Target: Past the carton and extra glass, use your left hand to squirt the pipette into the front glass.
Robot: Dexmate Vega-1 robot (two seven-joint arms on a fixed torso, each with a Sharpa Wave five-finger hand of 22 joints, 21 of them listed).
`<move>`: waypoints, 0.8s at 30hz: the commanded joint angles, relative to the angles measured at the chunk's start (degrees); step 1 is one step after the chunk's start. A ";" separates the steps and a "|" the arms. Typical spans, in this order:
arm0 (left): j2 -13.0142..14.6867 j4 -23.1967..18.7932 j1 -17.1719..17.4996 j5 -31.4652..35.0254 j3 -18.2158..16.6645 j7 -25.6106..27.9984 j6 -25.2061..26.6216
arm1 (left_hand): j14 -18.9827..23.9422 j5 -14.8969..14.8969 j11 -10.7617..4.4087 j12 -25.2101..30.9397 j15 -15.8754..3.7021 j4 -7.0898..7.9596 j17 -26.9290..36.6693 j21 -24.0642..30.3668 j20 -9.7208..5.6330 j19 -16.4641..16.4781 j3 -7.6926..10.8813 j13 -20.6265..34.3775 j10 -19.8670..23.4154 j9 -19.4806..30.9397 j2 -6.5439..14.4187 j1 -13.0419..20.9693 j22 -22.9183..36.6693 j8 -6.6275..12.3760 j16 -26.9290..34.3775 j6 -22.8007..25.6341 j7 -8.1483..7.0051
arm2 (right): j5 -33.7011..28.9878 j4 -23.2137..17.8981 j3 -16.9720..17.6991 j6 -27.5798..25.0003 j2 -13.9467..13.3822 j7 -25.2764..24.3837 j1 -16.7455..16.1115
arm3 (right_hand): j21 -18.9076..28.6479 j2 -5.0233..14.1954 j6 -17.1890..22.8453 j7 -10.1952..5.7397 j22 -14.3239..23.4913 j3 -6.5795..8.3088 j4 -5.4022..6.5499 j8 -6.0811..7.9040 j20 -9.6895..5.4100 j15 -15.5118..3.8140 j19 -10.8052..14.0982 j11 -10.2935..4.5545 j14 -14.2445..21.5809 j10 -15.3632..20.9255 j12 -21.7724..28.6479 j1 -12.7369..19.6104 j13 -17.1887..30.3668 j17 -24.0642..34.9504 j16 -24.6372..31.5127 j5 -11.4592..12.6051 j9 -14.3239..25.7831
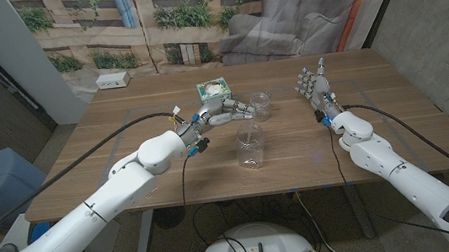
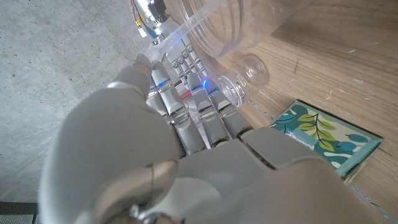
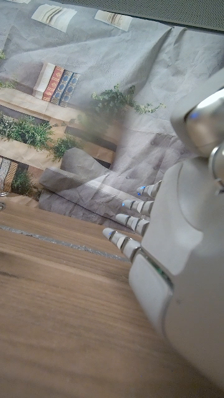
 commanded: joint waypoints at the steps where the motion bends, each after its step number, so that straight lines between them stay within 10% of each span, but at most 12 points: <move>1: 0.17 0.43 -0.62 -0.31 0.16 -1.21 0.06 | -0.42 0.32 -0.62 -0.25 -7.80 0.19 0.05 0.08 0.06 -0.20 -0.32 0.09 -0.06 0.05 -0.16 -0.60 0.19 -0.36 -0.25 -0.48 0.01 | 0.00 -0.03 0.00 -0.02 -0.01 -0.06 0.01 | 0.29 3.36 0.07 -0.52 0.30 -0.43 -0.04 0.38 0.02 -4.73 0.32 0.12 -0.49 -0.36 0.09 0.01 0.17 0.26 0.33 0.27 0.11; 24: 0.39 0.42 -0.86 -0.76 0.13 -1.98 0.06 | -1.59 0.46 -0.58 -0.81 -7.58 0.36 -0.03 -0.08 0.15 -0.51 -1.75 0.10 -1.52 0.09 -0.84 -1.76 0.15 -0.81 -0.46 -1.55 -0.16 | 0.14 0.17 -0.03 0.04 -0.07 0.43 0.09 | 0.30 3.34 0.11 -0.44 0.30 -0.44 -0.05 0.40 0.03 -4.73 0.34 -0.13 -0.52 -0.10 0.19 0.00 0.17 0.26 0.32 0.27 0.11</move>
